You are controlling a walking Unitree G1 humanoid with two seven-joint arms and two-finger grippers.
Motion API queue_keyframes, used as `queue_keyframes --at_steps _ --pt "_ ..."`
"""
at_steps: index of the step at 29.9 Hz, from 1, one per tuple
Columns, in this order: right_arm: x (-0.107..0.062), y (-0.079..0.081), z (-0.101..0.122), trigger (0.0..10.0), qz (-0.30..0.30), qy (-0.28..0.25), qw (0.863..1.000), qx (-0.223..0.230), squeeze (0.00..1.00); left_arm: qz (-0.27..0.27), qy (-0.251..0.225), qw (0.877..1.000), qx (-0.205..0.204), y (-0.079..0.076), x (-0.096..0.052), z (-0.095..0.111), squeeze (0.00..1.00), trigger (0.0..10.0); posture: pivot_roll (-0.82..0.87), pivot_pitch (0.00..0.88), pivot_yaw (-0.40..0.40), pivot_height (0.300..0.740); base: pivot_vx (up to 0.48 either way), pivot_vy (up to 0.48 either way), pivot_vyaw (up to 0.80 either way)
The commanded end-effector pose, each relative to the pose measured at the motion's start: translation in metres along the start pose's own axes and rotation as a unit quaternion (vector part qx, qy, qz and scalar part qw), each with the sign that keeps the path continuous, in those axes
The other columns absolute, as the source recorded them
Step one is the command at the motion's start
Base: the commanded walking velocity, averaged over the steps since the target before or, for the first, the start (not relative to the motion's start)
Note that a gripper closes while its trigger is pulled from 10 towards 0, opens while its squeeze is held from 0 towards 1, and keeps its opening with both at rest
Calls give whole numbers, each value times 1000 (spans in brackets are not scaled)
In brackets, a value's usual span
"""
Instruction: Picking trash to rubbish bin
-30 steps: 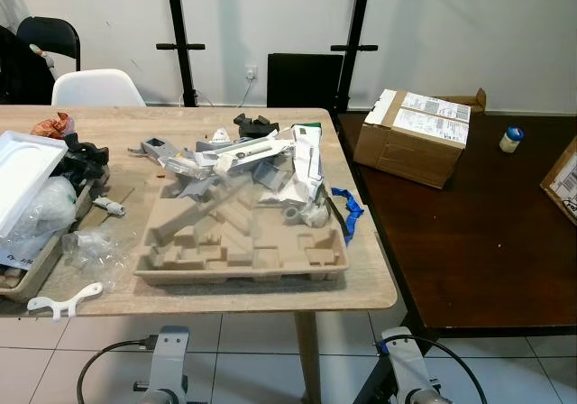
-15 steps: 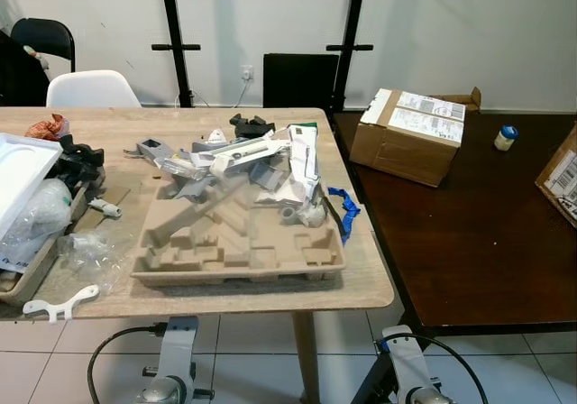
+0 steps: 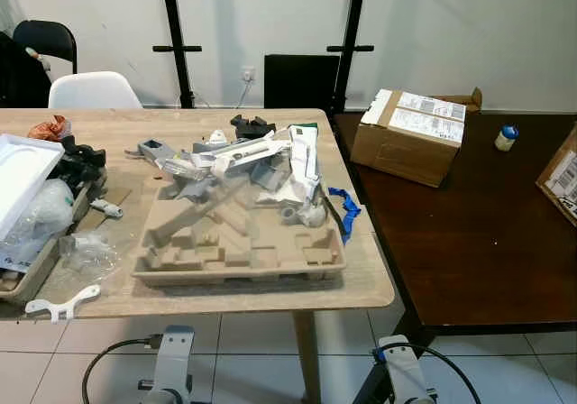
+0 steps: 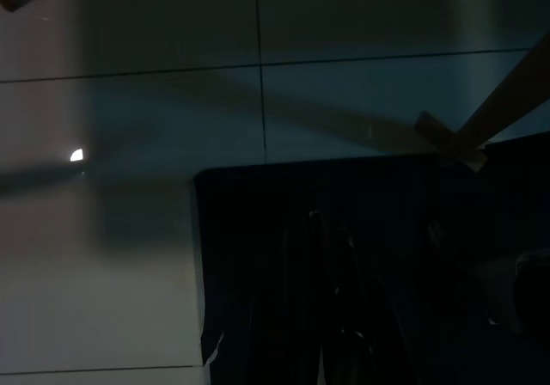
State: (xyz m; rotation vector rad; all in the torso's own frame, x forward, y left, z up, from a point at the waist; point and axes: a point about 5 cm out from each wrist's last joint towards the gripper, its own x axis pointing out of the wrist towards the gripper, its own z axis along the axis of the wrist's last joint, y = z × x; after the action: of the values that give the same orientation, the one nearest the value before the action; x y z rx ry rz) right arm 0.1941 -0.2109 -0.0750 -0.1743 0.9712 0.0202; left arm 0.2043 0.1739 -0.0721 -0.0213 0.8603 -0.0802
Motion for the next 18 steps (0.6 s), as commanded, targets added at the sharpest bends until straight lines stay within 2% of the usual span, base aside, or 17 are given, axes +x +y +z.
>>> queue_keyframes --at_steps 1,10,18 --pt "0 2 0 10000 1 -2 1000 4 0 5 -2 1000 1 5 -1 2 0 10000 -93 14 2 740 0 0 0" --pt "0 5 -2 10000 9 2 1000 -13 0 7 3 1000 2 3 -1 -3 0 10000 -91 20 -8 740 0 0 0" --pt "1 4 5 10000 10 -2 1000 -21 0 12 4 1000 -7 2 -2 -7 0 10000 -78 21 -26 740 0 0 0"
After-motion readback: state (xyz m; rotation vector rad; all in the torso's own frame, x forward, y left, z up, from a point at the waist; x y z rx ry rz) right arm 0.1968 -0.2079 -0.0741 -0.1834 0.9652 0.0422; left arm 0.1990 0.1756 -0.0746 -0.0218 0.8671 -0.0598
